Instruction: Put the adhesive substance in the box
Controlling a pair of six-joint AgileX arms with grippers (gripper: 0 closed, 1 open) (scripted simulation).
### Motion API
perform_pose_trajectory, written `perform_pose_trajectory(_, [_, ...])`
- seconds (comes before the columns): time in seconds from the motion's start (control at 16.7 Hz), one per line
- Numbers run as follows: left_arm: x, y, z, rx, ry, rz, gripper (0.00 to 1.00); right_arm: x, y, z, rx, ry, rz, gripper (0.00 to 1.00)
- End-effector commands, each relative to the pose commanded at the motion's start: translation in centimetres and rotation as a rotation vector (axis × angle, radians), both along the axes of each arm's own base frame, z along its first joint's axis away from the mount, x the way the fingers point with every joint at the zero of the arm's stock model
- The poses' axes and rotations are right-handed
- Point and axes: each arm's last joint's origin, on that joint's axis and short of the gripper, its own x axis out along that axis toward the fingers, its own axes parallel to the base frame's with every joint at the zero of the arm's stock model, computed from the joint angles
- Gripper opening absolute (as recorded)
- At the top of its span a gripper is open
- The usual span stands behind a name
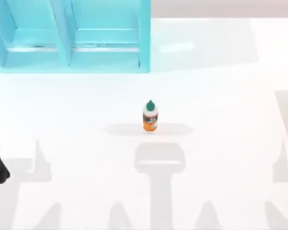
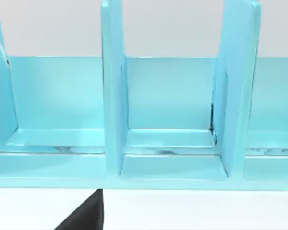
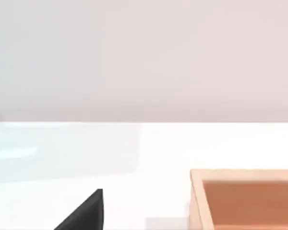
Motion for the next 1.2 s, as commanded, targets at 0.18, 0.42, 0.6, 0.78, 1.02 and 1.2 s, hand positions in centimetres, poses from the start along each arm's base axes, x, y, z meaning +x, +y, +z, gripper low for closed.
perform_pose_trajectory(0.18, [0.0,0.0,0.0,0.000,0.000,0.000,1.00,0.0,0.0,0.2,0.000,-0.009,-0.005,1.00])
perform_pose_trajectory(0.42, [0.0,0.0,0.0,0.000,0.000,0.000,1.00,0.0,0.2,3.5,0.025,-0.110,-0.054,1.00])
perform_pose_trajectory(0.6, [0.0,0.0,0.0,0.000,0.000,0.000,1.00,0.9,1.1,5.8,0.080,-0.136,-0.052,1.00])
perform_pose_trajectory(0.78, [0.0,0.0,0.0,0.000,0.000,0.000,1.00,2.7,3.0,6.8,0.144,-0.082,-0.014,1.00])
perform_pose_trajectory(1.02, [0.0,0.0,0.0,0.000,0.000,0.000,1.00,5.5,7.0,5.8,0.186,0.070,0.032,1.00])
perform_pose_trajectory(1.2, [0.0,0.0,0.0,0.000,0.000,0.000,1.00,7.0,10.6,3.4,0.164,0.203,0.037,1.00])
